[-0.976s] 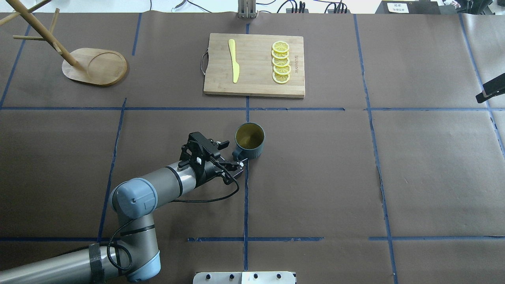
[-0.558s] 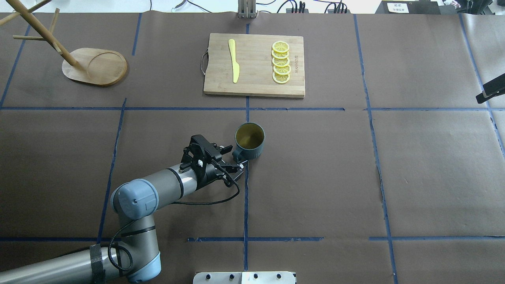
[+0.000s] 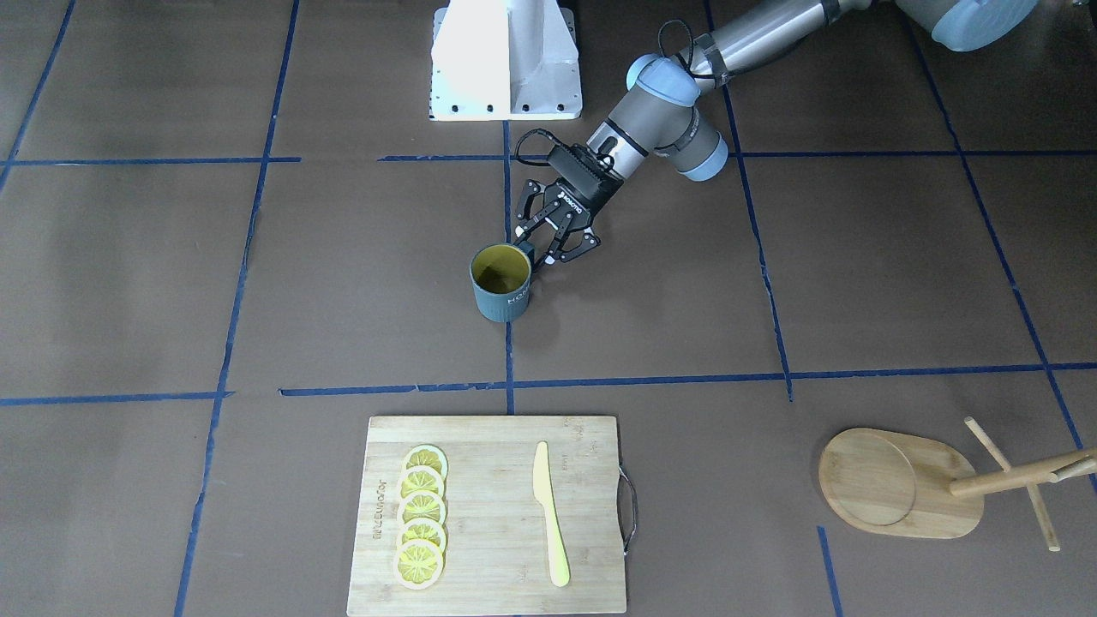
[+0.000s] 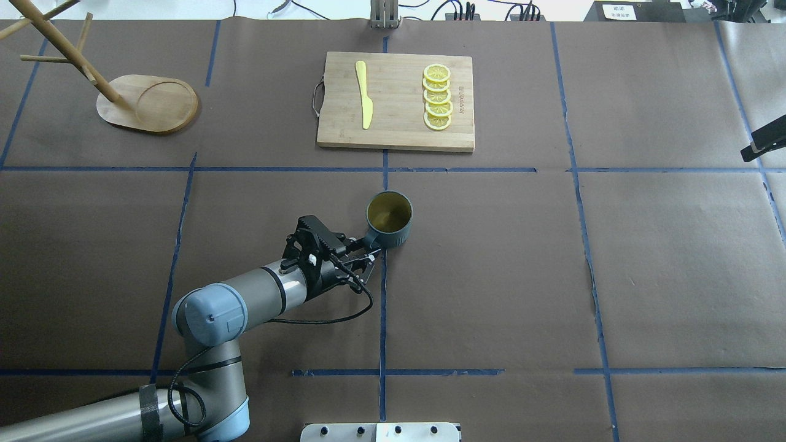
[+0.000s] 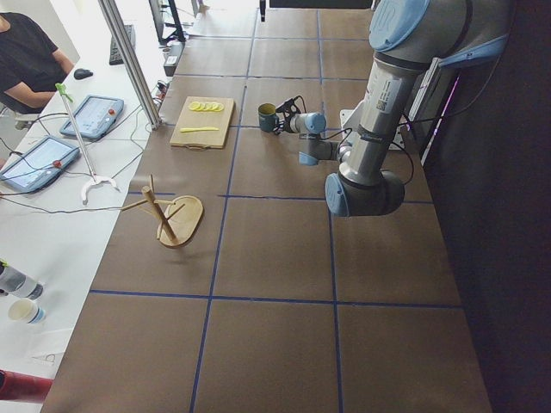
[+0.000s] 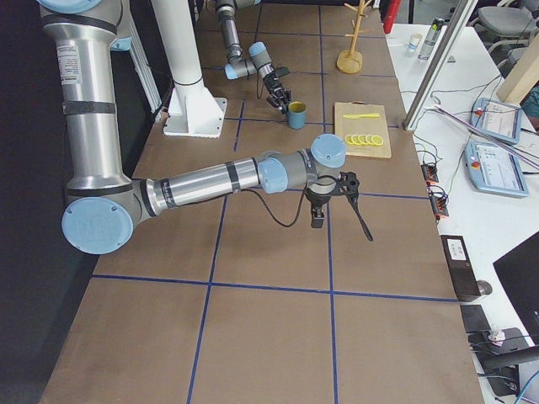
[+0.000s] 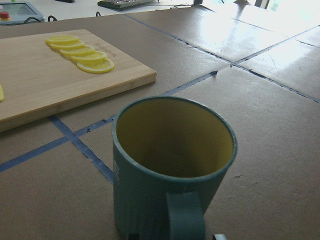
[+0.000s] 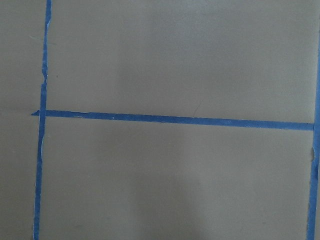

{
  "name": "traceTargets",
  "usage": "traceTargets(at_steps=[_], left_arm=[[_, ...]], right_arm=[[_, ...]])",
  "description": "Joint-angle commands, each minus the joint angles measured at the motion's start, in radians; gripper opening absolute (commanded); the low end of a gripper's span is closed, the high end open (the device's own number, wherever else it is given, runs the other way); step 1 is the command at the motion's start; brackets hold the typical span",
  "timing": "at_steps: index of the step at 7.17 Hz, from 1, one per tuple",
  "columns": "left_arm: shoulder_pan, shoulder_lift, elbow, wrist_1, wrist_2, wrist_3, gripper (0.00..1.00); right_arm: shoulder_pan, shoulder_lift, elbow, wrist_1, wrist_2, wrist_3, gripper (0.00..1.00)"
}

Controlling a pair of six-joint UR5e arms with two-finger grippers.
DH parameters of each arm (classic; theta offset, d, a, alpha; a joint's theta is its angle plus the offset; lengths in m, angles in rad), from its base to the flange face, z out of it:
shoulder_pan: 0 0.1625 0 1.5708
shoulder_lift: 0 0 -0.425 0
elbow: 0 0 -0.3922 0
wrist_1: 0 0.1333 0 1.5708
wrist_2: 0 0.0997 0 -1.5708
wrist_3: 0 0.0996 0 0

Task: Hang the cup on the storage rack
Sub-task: 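Lift the mug by its handle with the left gripper toward the wooden stand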

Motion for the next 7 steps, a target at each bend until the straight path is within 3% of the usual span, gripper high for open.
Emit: traceTargets(at_steps=[1,2,5,7], left_arm=[[-0.001,-0.001,-0.013,-0.003,0.001,-0.004,0.04],[-0.021,0.002,-0.051,-0.002,0.003,-0.002,0.00],[-0.149,0.007,-0.093,-0.002,0.003,-0.010,0.00],[-0.244,0.020,-0.091,-0.002,0.000,-0.191,0.00]], right_arm=[[0.000,0.004,-0.009,0.001,-0.002,0.000,1.00],[0.000,0.006,-0.014,0.003,-0.003,-0.002,1.00],[0.000,0.004,-0.020,0.003,-0.005,-0.015,1.00],[0.000,0.001,-0.019,0.003,-0.003,-0.015,1.00]])
